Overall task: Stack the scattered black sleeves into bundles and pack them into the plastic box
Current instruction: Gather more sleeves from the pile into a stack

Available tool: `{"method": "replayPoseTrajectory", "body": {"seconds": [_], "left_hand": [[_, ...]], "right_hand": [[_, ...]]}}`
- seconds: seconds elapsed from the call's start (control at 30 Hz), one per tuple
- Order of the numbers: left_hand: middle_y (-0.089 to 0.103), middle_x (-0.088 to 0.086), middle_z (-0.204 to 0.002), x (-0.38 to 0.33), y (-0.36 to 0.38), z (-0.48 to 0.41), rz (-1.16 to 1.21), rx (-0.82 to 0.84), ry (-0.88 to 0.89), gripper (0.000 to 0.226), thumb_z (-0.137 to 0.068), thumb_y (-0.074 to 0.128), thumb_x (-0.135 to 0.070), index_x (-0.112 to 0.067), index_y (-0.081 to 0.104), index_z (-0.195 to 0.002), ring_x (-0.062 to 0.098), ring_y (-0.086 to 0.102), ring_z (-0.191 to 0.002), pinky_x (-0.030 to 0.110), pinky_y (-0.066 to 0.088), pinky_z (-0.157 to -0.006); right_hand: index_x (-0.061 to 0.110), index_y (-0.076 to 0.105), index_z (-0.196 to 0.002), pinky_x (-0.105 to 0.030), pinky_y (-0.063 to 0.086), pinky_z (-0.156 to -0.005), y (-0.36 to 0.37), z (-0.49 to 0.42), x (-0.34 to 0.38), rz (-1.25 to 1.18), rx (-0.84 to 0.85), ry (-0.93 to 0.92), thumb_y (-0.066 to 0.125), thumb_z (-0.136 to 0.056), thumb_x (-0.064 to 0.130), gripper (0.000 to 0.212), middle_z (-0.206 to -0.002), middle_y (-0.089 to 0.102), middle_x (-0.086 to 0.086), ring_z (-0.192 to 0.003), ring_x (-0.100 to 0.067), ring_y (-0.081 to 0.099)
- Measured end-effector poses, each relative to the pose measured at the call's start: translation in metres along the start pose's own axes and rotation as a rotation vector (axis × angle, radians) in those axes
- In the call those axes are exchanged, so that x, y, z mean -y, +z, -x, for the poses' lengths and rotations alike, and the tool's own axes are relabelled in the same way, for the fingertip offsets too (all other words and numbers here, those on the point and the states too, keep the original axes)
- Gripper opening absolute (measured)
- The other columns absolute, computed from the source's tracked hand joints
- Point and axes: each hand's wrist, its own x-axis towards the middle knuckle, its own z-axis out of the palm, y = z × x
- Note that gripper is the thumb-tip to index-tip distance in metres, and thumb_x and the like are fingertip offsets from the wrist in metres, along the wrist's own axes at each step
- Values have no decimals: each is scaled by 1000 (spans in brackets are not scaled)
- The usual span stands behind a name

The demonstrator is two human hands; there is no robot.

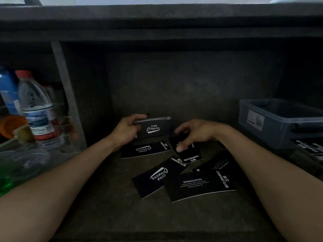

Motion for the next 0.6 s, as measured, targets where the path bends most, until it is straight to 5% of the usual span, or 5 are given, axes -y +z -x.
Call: {"method": "replayPoseTrajectory", "body": {"seconds": [0.2, 0.3, 0.37, 0.5, 0.6], "left_hand": [[63, -14, -97, -3, 1, 2, 45, 32, -36, 44, -91, 46, 13, -15, 64, -120, -14, 63, -77, 0, 47, -67], [62, -17, -97, -6, 2, 3, 123, 48, -56, 36, -95, 48, 5, -15, 65, -119, -15, 64, -79, -1, 44, -64], [70, -12, -104, -7, 0, 1, 151, 75, -93, 23, -98, 55, -20, -19, 70, -115, -1, 66, -95, 6, 49, -75], [74, -3, -118, -5, -9, 3, 214, 189, -163, 78, -66, 63, -82, -24, 72, -117, 16, 68, -113, 39, 46, -105], [72, -4, -117, -5, -8, 6, 81, 197, -81, 57, -76, 75, -59, -26, 68, -122, 13, 68, -109, 29, 51, -96]], "right_hand": [[30, 67, -121, -27, 44, -104, -10, -4, -17, -37, -64, 38, 93, -57, 38, 69, -113, 64, 11, -112, -9, 60], [26, 75, -102, -24, 50, -89, -21, -1, -28, -259, -219, -6, 91, -65, 22, 40, -99, 72, 5, -98, -11, 66], [22, 75, -95, -22, 53, -70, -29, 3, -27, -639, -292, -50, 86, -69, 15, 29, -99, 75, -1, -85, -11, 69], [18, 67, -99, -14, 46, -48, -22, 2, -12, -1008, -358, -58, 80, -77, 12, 26, -93, 72, 1, -73, -5, 65], [16, 61, -86, -19, 55, -56, 7, -7, -1, -841, -412, -28, 83, -76, 10, 24, -83, 70, -1, -71, -11, 66]]}}
